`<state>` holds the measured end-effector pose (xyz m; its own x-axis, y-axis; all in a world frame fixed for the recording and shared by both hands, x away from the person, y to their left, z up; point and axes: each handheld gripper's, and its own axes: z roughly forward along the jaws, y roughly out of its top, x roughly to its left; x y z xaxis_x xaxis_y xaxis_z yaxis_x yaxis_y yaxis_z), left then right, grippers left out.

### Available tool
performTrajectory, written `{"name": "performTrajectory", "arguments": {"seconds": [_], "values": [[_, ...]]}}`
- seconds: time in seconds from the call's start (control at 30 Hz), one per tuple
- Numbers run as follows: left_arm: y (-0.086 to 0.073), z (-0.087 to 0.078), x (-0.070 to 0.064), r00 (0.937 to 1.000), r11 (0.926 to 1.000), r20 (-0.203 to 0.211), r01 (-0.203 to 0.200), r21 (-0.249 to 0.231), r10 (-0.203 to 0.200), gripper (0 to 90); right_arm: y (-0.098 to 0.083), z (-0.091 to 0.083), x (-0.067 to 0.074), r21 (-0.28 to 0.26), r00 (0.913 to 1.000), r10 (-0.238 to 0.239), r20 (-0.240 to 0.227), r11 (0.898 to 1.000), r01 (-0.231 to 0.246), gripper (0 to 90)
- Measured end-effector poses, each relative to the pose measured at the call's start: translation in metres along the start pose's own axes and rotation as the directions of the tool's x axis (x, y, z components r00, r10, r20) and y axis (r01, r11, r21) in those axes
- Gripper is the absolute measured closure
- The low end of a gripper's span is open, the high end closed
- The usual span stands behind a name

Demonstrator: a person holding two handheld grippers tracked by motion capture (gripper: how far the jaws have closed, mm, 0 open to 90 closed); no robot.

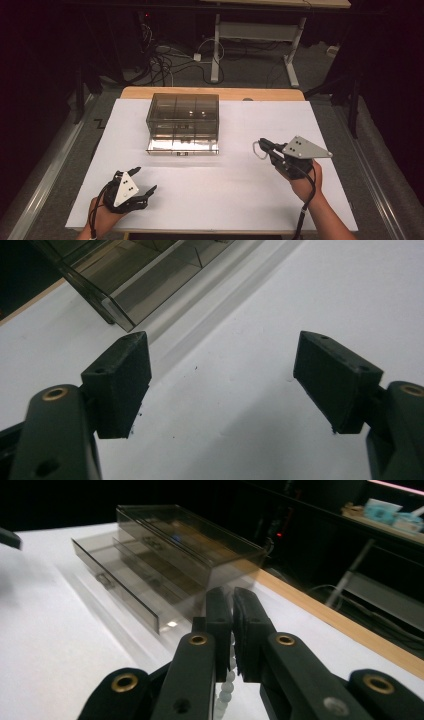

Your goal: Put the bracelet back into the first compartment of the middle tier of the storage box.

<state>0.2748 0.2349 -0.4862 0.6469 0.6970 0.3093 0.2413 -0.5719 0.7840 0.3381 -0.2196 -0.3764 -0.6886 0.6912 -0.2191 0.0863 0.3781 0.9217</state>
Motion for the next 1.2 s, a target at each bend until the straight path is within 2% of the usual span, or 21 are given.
{"name": "performTrajectory", "arguments": {"seconds": [0.07,0.3,0.67,1.2], "values": [[0.000,0.000,0.000,1.0000,1.0000,0.001,0.003,-0.003,-0.003,22.9,0.004,0.006,0.001,-0.003,1.0000,-0.005,0.001,1.000,0.005,87.4],[0.000,0.001,0.000,1.0000,1.0000,0.004,0.005,-0.001,-0.005,22.9,0.020,0.033,0.009,-0.011,0.9992,-0.006,-0.039,1.000,0.005,87.4],[0.000,0.000,0.000,1.0000,1.0000,0.004,0.000,-0.001,0.000,22.9,0.042,0.073,0.030,-0.018,0.9959,-0.041,-0.081,0.999,0.040,87.4],[-0.001,0.002,-0.001,0.9999,1.0000,0.012,-0.006,0.005,0.006,22.9,0.062,0.106,0.057,-0.028,0.9866,-0.066,-0.149,0.998,0.063,87.3]]}}
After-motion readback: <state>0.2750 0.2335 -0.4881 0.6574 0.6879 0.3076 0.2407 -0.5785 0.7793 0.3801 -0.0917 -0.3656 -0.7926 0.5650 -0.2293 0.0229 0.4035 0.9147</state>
